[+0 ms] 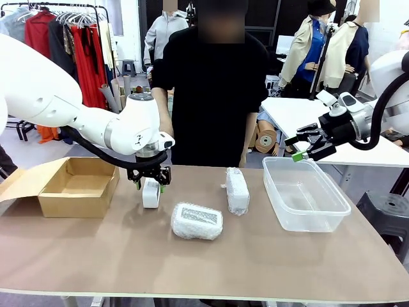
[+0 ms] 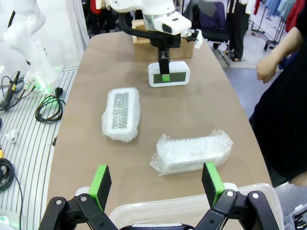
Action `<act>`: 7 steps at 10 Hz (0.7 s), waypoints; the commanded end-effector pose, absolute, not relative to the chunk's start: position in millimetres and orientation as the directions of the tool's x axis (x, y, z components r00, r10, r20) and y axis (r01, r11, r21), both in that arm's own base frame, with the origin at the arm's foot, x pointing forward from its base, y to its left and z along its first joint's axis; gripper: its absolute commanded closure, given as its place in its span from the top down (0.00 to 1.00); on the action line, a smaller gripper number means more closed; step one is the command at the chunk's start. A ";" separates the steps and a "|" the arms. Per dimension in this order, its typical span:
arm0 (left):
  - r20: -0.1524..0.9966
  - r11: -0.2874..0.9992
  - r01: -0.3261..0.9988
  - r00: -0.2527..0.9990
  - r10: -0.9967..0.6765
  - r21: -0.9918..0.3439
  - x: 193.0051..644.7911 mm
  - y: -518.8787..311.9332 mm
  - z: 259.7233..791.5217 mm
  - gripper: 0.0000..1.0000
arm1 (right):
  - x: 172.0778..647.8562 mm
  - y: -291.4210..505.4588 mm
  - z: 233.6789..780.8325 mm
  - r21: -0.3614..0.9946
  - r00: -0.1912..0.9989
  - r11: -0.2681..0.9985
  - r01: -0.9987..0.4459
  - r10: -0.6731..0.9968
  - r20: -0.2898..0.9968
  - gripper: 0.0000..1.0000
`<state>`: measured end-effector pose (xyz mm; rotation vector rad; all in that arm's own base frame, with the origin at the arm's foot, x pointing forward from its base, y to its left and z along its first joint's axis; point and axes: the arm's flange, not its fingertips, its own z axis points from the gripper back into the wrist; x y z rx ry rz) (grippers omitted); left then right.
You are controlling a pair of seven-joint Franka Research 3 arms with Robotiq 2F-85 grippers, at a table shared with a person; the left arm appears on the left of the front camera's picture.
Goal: Separate and place wrapped and unwrapped clocks.
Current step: Pick up the Digital clock indicated by the person.
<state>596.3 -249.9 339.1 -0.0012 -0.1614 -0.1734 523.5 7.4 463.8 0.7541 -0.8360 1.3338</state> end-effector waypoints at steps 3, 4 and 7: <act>0.158 0.982 0.184 0.970 -0.187 0.030 596.0 -248.3 340.0 0.04 | 523.7 6.8 464.7 -0.007 0.044 0.096 -0.995 0.510 0.859 1.00; 0.158 0.981 0.192 0.968 -0.196 0.040 594.2 -247.0 340.9 0.00 | 523.7 6.8 464.7 -0.007 0.044 0.096 -0.995 0.510 0.859 1.00; 0.164 0.978 0.203 0.964 -0.209 0.051 587.9 -246.4 347.3 0.00 | 523.7 6.8 464.7 -0.007 0.044 0.096 -0.995 0.510 0.859 1.00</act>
